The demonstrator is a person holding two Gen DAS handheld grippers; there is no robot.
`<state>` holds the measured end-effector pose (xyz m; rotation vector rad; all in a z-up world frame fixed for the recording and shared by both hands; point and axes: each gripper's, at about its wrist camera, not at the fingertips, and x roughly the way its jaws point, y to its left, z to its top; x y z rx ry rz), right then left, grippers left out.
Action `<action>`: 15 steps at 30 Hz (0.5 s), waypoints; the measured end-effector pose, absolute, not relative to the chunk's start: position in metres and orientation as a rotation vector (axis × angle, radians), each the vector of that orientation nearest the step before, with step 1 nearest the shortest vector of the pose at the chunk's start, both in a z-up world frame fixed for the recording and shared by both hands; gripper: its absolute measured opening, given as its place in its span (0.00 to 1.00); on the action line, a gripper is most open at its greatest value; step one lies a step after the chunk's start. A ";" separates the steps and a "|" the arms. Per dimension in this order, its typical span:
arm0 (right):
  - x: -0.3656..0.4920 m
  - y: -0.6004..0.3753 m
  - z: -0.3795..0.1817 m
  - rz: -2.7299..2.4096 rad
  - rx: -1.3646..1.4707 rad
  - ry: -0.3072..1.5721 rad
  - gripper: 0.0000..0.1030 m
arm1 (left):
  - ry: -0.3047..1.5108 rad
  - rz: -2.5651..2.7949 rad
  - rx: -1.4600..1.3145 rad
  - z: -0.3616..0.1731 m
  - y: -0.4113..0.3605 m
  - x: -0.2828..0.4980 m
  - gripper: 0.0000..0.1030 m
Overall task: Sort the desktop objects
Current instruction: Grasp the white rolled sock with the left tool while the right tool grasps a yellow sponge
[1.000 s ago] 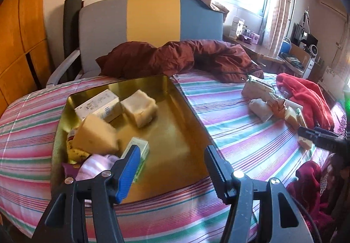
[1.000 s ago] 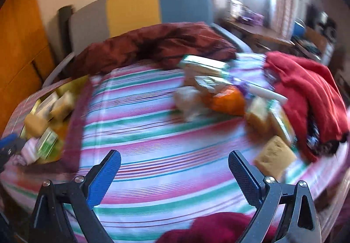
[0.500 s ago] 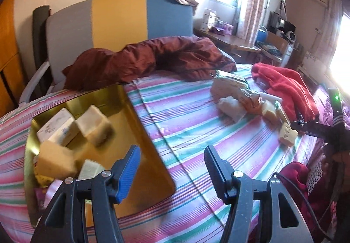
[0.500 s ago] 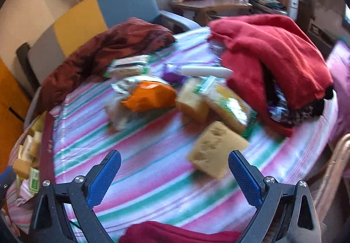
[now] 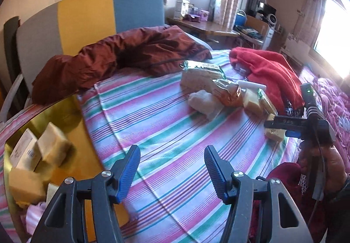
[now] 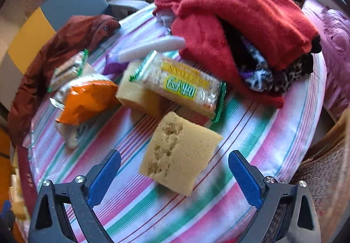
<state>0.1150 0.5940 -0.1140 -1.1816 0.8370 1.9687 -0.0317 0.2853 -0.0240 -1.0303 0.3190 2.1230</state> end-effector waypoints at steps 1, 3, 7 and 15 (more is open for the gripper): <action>0.115 0.595 -0.118 1.955 -1.204 0.832 0.82 | 0.326 2.112 -1.038 -0.026 0.290 -0.034 0.60; 0.113 0.597 -0.121 1.949 -1.226 0.813 0.70 | 0.324 2.082 -1.058 -0.032 0.302 -0.039 0.60; 0.108 0.592 -0.121 1.963 -1.250 0.744 0.62 | 0.351 2.042 -1.072 -0.040 0.325 -0.046 0.60; 0.109 0.588 -0.115 2.037 -1.232 0.756 0.61 | 0.397 1.956 -1.130 -0.062 0.377 -0.071 0.61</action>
